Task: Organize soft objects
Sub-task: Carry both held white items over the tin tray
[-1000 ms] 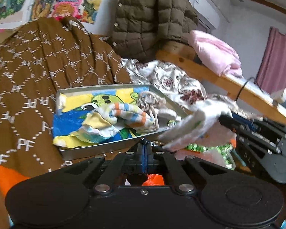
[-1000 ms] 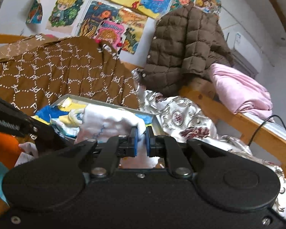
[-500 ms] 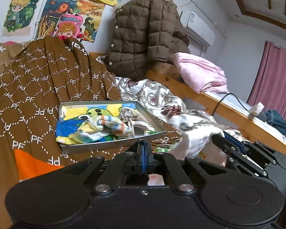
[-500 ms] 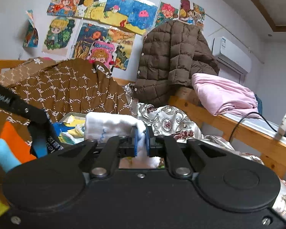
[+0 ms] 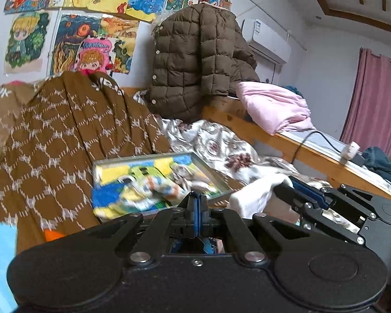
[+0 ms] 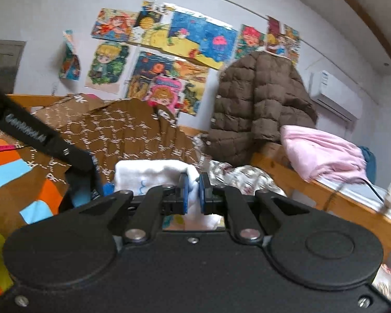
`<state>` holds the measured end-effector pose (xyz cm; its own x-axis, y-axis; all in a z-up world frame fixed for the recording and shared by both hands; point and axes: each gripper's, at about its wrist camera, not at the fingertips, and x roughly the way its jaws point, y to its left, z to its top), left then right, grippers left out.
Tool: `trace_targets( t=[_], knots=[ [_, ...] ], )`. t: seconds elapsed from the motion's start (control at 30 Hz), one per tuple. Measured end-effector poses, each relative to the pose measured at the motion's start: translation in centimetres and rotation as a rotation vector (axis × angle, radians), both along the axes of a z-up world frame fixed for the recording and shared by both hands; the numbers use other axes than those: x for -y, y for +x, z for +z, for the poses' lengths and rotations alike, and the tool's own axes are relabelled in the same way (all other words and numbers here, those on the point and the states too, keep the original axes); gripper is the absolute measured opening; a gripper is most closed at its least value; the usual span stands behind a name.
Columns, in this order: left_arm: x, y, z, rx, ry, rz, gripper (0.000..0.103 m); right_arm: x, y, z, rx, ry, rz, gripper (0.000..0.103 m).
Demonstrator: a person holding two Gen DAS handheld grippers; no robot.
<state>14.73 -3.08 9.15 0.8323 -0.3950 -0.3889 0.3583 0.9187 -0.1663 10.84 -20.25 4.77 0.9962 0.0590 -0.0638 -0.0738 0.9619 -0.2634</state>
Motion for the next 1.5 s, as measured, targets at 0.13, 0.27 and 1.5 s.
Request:
trace_targets(
  t=[0.13, 0.27, 1.5],
  knots=[
    [-1.3, 4.2, 1.3, 0.013, 0.033, 0.023, 0.0, -1.4, 3.1, 1.1, -0.005, -0.063, 0.066, 0.003],
    [-2.9, 9.2, 1.8, 0.021, 0.03, 0.055, 0.0, -3.4, 7.9, 2.5, -0.015, -0.133, 0.122, 0.003],
    [-3.6, 29.0, -11.1, -0.283, -0.009, 0.201, 0.016, -1.1, 36.0, -6.1, -0.57, 0.184, -0.091, 0.015]
  ],
)
